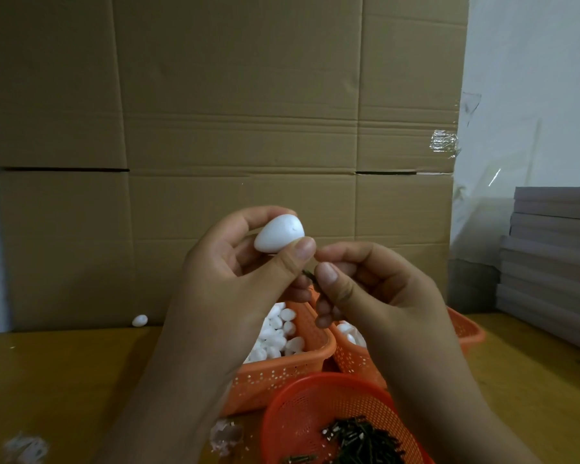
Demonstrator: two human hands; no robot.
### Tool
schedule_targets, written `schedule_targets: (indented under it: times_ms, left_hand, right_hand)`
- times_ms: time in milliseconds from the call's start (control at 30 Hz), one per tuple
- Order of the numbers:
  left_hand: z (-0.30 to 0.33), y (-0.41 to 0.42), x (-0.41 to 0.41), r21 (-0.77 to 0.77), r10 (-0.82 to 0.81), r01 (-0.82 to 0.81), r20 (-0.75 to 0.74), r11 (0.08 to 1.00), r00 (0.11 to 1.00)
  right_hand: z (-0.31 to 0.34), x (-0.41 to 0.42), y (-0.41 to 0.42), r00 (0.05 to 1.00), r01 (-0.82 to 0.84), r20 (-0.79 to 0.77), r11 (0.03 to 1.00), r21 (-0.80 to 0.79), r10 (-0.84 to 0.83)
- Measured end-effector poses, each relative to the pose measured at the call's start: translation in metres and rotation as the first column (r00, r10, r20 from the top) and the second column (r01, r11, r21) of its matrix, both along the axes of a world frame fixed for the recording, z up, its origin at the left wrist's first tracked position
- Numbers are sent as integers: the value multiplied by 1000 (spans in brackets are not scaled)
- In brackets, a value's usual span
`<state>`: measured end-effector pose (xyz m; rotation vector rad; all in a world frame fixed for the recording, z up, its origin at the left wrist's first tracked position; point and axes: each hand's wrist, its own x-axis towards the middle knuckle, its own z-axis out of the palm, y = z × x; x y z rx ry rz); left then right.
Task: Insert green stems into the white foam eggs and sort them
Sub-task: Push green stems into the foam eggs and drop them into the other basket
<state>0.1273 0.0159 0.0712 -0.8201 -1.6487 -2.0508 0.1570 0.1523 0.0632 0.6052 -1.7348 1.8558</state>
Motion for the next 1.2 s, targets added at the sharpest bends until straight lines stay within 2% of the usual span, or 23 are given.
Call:
schedule_targets:
  times_ms: [200, 367, 467, 533, 633, 767, 833, 1000, 1200]
  left_hand:
    - [-2, 3, -2, 18, 91, -91, -20, 996, 996]
    - [-4, 5, -1, -48, 116, -118, -46, 992, 992]
    - [-4, 5, -1, -74, 129, -134, -75, 988, 989]
    - [-4, 3, -2, -92, 157, -165, -90, 982, 984]
    - [-4, 0, -4, -142, 201, -214, -102, 967, 974]
    - [-5, 1, -3, -180, 133, -142, -64, 973, 989]
    - [-4, 3, -2, -166, 63, -68, -31, 984, 998]
    - [-3, 5, -2, -179, 9, -14, -29, 984, 1000]
    - [-5, 5, -3, -192, -10, -1, -57, 981, 998]
  right_hand:
    - [0, -2, -2, 997, -69, 37, 997, 31, 68]
    - [-2, -4, 1, 994, -67, 97, 987, 149, 52]
    - [0, -3, 5, 998, -8, 61, 982, 189, -3]
    - [2, -4, 11, 997, 65, 30, 985, 158, -70]
    - [7, -5, 24, 990, 141, 2, 990, 23, -141]
    - [11, -3, 37, 996, 92, -9, 987, -133, -94]
    - [11, -2, 39, 999, 35, -22, 987, -156, -39]
    - [10, -1, 33, 999, -27, -42, 998, -58, 24]
    - [8, -2, 28, 994, 51, -103, 997, 58, -45]
